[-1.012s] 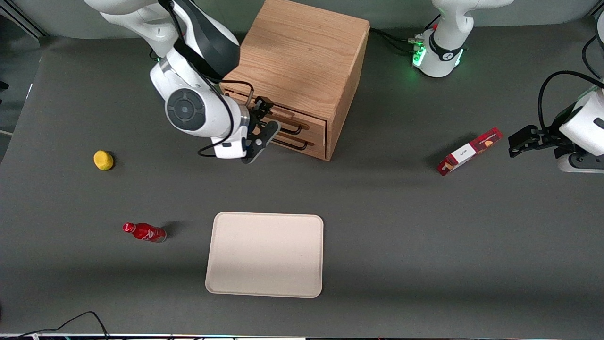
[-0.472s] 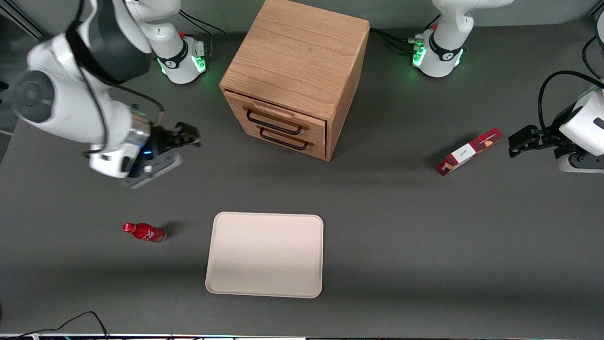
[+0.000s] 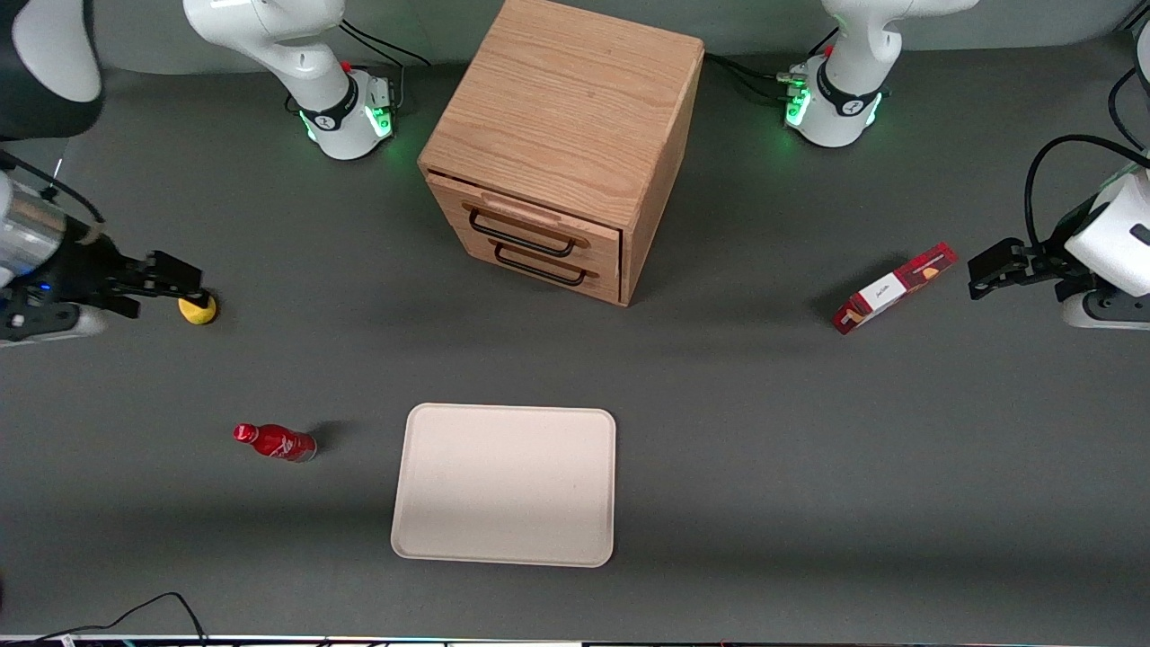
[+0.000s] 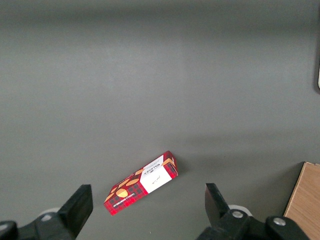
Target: Close top drawer
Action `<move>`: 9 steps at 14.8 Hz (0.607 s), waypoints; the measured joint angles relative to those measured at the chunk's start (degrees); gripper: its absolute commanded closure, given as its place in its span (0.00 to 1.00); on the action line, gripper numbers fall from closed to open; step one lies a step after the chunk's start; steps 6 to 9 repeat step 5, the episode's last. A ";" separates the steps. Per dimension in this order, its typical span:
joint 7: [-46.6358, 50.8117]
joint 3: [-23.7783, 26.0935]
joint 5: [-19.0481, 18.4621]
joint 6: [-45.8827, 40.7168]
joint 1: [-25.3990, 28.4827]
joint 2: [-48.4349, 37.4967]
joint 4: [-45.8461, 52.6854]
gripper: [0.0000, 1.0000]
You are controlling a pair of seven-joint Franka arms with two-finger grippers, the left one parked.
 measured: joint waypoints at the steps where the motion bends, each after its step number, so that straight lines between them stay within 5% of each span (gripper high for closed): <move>1: 0.00 -0.31 -1.98 0.00 0.01 -0.59 -0.68 0.00; 9: 0.84 -0.55 -4.94 0.02 0.28 -2.04 -2.65 0.00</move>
